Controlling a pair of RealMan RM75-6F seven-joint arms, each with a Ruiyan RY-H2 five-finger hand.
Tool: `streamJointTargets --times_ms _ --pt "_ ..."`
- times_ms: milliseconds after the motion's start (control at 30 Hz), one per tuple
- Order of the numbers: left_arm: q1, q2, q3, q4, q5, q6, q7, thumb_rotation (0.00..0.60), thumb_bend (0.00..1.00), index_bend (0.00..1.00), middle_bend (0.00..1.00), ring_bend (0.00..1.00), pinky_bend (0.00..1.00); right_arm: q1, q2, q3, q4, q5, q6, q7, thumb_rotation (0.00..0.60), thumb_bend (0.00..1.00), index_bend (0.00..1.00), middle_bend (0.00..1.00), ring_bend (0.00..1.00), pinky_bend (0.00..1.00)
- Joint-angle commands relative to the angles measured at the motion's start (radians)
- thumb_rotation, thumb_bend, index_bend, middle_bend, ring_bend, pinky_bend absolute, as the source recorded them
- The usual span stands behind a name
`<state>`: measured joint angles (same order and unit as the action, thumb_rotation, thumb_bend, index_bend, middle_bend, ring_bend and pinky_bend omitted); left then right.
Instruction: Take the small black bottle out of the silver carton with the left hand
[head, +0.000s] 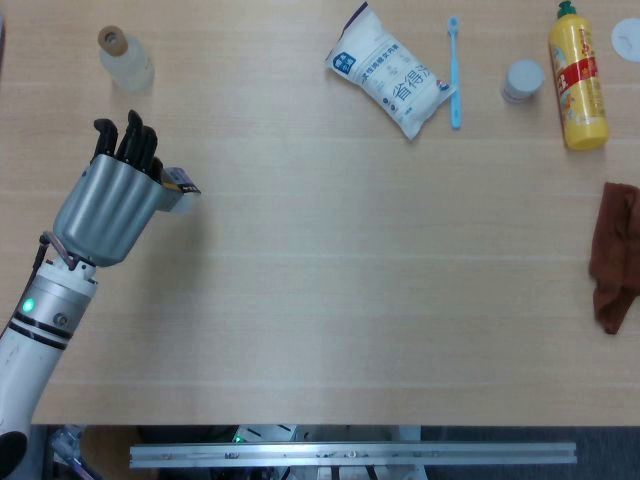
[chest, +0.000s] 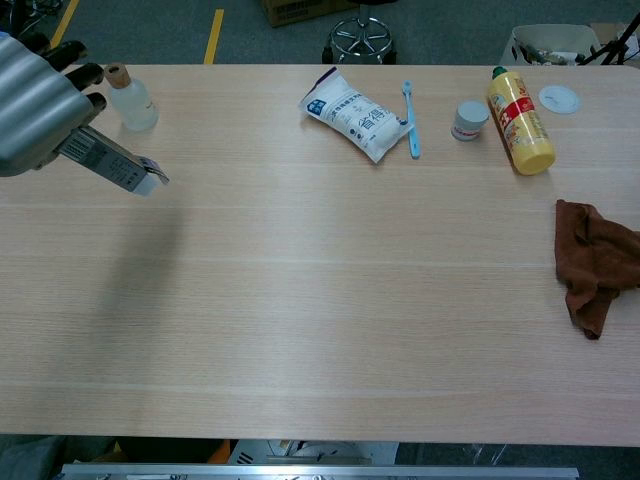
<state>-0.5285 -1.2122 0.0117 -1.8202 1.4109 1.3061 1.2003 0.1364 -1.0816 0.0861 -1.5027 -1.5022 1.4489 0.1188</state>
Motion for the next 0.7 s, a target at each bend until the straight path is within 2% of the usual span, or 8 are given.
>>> streamJointTargets --times_ms 33,167,367,700 --pt "0.009 -0.012 -0.007 0.028 0.026 0.017 -0.001 0.6 0.17 0.63 0.28 0.19 0.32 0.0 -0.001 -0.001 0.001 0.0 -0.002 0.0 0.6 0.23 0.33 0.24 0.17 0.24" --pt "0.015 -0.017 -0.032 0.049 0.045 0.047 -0.032 0.6 0.17 0.63 0.28 0.19 0.32 0.0 -0.001 -0.001 0.002 0.002 -0.003 -0.001 0.6 0.23 0.33 0.24 0.17 0.24" --pt "0.014 -0.019 0.004 0.119 0.106 0.011 0.007 0.6 0.17 0.62 0.27 0.19 0.32 -0.001 -0.003 -0.002 0.004 0.001 -0.003 0.0 0.6 0.23 0.33 0.24 0.17 0.24" --pt "0.031 -0.03 0.002 0.167 0.133 0.006 -0.02 0.6 0.17 0.62 0.27 0.19 0.32 -0.002 -0.004 -0.002 0.006 0.003 -0.004 0.002 0.6 0.23 0.33 0.24 0.17 0.24"
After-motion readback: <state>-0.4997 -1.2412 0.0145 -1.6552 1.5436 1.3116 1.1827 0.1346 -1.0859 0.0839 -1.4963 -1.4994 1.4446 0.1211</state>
